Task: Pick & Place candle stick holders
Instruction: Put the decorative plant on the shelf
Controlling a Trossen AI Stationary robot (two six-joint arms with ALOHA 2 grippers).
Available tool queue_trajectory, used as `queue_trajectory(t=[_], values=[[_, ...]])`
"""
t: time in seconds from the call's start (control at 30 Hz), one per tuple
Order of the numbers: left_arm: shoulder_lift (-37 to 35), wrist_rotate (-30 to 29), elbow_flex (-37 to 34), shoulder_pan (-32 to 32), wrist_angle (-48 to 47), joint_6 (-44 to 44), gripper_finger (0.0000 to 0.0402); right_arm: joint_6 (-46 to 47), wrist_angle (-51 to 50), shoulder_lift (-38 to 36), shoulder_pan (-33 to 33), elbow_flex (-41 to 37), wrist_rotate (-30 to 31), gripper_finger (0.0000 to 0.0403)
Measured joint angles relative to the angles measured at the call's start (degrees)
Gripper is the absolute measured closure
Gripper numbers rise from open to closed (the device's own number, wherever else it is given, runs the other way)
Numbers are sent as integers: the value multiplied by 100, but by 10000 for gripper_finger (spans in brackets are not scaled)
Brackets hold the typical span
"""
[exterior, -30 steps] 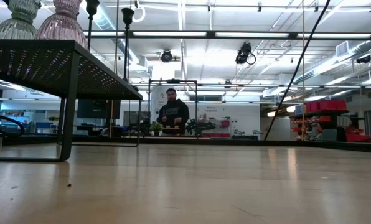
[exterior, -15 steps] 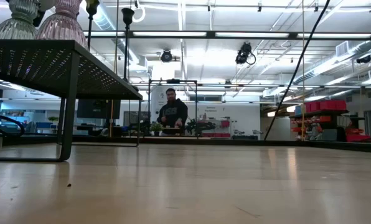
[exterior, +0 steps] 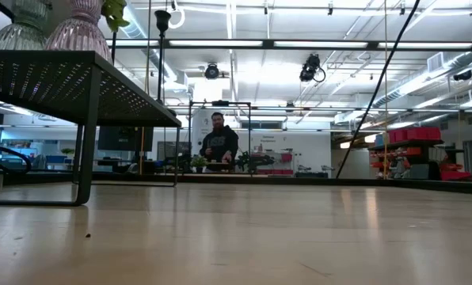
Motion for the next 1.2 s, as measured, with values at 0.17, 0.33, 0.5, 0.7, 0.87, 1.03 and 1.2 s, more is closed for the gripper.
queue_trajectory(t=[0.17, 0.33, 0.5, 0.7, 0.87, 1.03, 1.2], values=[[0, -181, 0, -1, -12, -31, 112, 0, 2, 0, 0, 1, 17, 296], [0, -501, 1, 0, 29, -191, 112, -103, 2, 0, 15, 1, 70, 296], [0, -700, 2, 0, 373, -190, 112, -229, 6, 0, 15, 1, 87, 296], [0, -813, -473, 0, 612, -366, 112, -261, 7, -2, 15, 3, 49, 296], [13, -764, -1020, -4, 1506, -457, 112, -361, 44, -2, 15, 3, 9, 296], [17, -771, -1261, -2, 1611, -487, 112, -367, 46, -2, 20, 3, -121, 296], [14, -863, -1522, 0, 1766, -681, 112, -386, 50, -4, 20, 3, -178, 296]])
